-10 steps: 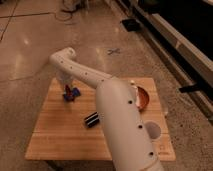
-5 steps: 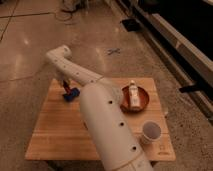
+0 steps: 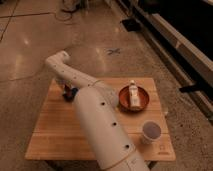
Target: Place the pepper on the white sponge
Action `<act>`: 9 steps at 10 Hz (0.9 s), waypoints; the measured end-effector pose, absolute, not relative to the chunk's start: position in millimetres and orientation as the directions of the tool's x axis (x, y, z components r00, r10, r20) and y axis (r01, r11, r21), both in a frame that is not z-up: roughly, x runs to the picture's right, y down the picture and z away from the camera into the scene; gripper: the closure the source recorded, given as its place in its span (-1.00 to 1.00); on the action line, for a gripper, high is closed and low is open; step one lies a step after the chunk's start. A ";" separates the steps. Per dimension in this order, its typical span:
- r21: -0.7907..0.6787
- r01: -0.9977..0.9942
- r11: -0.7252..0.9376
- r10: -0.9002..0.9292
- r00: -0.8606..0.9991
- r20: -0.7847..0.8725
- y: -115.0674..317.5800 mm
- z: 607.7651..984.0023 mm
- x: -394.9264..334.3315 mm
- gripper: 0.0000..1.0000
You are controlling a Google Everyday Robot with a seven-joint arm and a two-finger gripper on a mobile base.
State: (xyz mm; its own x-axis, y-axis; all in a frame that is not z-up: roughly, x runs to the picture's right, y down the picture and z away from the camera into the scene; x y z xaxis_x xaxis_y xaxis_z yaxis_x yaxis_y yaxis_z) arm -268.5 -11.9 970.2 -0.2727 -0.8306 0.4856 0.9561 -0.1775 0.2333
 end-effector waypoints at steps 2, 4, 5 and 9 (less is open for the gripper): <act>0.219 0.962 -0.164 -0.827 -0.255 0.501 -10.0 977.0 -256.7 0.05; 0.209 0.966 -0.150 -0.829 -0.238 0.507 -11.4 981.1 -250.6 -0.32; 0.210 0.968 -0.137 -0.830 -0.228 0.509 -12.2 982.3 -250.6 -0.54; 0.273 0.958 -0.084 -0.841 -0.215 0.497 -23.9 970.0 -268.7 -0.60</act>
State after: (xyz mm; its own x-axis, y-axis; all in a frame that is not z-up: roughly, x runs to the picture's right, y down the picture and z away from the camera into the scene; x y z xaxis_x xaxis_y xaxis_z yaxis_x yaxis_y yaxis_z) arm -268.7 -23.9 970.0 -0.2149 -0.8409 0.4966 0.9583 -0.0836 0.2731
